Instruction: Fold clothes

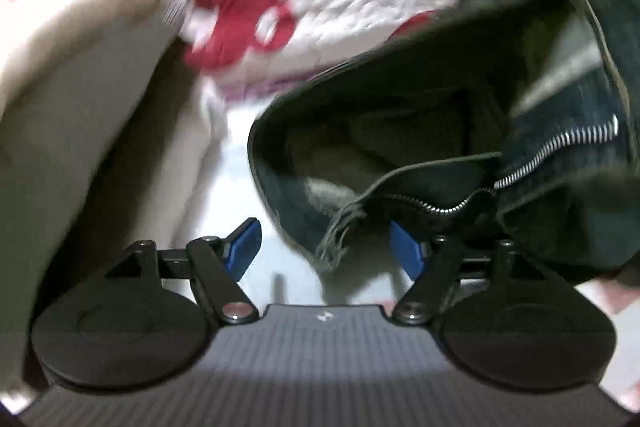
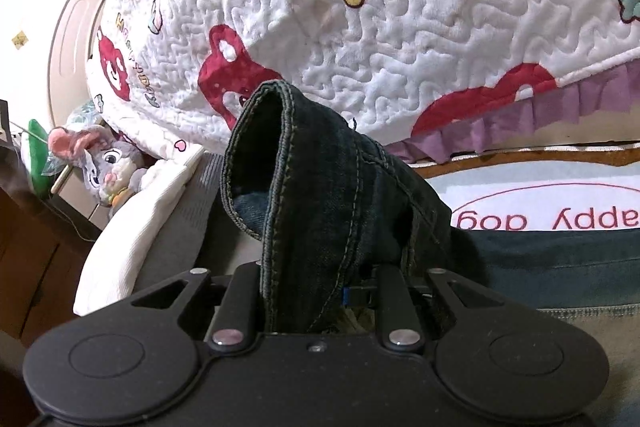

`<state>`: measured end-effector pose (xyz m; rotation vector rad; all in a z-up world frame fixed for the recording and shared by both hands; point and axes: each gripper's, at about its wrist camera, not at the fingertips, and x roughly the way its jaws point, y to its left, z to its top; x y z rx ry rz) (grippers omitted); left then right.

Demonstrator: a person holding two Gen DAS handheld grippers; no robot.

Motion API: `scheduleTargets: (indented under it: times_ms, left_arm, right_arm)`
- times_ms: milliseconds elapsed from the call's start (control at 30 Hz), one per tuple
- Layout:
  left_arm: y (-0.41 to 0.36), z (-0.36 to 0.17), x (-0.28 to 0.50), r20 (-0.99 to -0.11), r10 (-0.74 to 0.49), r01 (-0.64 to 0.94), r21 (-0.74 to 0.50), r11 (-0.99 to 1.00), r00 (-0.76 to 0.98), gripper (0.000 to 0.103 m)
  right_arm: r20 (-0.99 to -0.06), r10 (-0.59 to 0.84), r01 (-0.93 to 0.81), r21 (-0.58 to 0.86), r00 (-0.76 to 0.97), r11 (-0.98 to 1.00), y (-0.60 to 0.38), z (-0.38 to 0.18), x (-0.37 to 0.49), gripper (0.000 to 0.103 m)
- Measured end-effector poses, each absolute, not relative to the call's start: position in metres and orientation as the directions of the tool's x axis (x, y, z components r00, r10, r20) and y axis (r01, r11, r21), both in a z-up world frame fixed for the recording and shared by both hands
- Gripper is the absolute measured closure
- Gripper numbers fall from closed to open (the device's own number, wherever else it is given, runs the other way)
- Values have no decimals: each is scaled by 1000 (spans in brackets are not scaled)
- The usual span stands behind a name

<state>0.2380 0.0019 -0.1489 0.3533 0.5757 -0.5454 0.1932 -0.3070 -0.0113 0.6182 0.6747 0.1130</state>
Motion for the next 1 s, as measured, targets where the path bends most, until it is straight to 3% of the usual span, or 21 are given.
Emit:
scheduleTargets:
  times_ms: [33, 67, 100, 167, 267, 400, 500, 633, 667, 767, 933, 1000]
  left_arm:
    - [-6, -152, 236, -583, -388, 592, 207, 779, 714, 33]
    - [-13, -156, 235, -576, -389, 608, 252, 753, 719, 45]
    - [-20, -159, 236, -591, -376, 627, 300, 719, 714, 88]
    - [-25, -158, 233, -592, -354, 633, 367, 682, 724, 94]
    - [-12, -140, 216, -549, -323, 593, 431, 680, 771, 93]
    - [2, -132, 188, -565, -316, 601, 435, 670, 762, 93]
    - [0, -145, 187, -658, -256, 625, 416, 660, 708, 92]
    - [3, -157, 194, -749, -198, 642, 363, 676, 632, 81]
    - [8, -151, 195, -751, -207, 633, 335, 698, 627, 78]
    - [29, -128, 195, -728, -294, 595, 191, 781, 619, 53]
    - [60, -106, 193, -598, -466, 525, -88, 847, 652, 50]
    - [69, -103, 193, -529, -513, 518, -154, 841, 676, 40]
  right_arm:
    - [-550, 295, 92, 569, 781, 817, -307, -11, 193, 80]
    - [-550, 297, 88, 568, 780, 818, -307, -10, 193, 80]
    - [-550, 300, 86, 569, 779, 818, -306, -10, 193, 80]
    - [-550, 306, 83, 571, 777, 817, -306, -10, 192, 80]
    - [-542, 324, 66, 581, 776, 812, -303, -8, 190, 80]
    - [-507, 383, 35, 636, 772, 771, -292, -7, 188, 80]
    - [-510, 410, 16, 640, 756, 768, -278, -7, 192, 80]
    - [-536, 420, 14, 628, 732, 778, -258, -14, 200, 80]
    - [-539, 422, 15, 629, 729, 778, -254, -16, 201, 80]
    - [-553, 418, 12, 613, 721, 790, -247, -20, 203, 80]
    - [-588, 419, 13, 590, 692, 807, -237, -22, 220, 80]
    - [-608, 438, 16, 595, 662, 804, -230, -25, 239, 74]
